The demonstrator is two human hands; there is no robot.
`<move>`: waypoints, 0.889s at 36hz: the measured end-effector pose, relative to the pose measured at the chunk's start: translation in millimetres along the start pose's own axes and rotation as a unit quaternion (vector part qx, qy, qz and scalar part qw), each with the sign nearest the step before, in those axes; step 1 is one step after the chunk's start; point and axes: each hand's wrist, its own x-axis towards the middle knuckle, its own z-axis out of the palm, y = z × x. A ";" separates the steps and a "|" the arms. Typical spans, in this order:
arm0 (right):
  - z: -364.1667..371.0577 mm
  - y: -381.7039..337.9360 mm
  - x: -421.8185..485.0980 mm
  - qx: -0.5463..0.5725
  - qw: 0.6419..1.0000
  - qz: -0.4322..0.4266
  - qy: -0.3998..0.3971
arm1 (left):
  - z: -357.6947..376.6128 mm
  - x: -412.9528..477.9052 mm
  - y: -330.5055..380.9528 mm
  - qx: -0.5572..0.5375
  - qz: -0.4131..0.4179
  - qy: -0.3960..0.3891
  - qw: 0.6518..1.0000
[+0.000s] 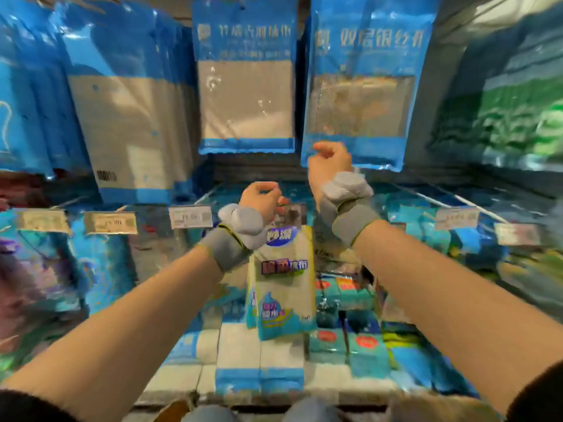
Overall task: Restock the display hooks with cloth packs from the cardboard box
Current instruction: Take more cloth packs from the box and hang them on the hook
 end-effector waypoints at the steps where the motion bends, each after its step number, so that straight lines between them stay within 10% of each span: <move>1: -2.6 2.7 -5.1 0.008 1.000 0.006 0.003 | 1.6 -4.1 -3.7 -0.002 -0.009 -0.005 1.000; 21: -236.1 261.6 -201.0 -0.207 0.882 0.419 0.062 | 203.7 -159.3 -227.8 0.110 -0.246 -0.287 0.919; 32: -313.2 327.7 -272.4 -0.461 0.645 0.576 -0.198 | 248.3 -181.6 -293.2 0.339 -0.144 -0.449 0.814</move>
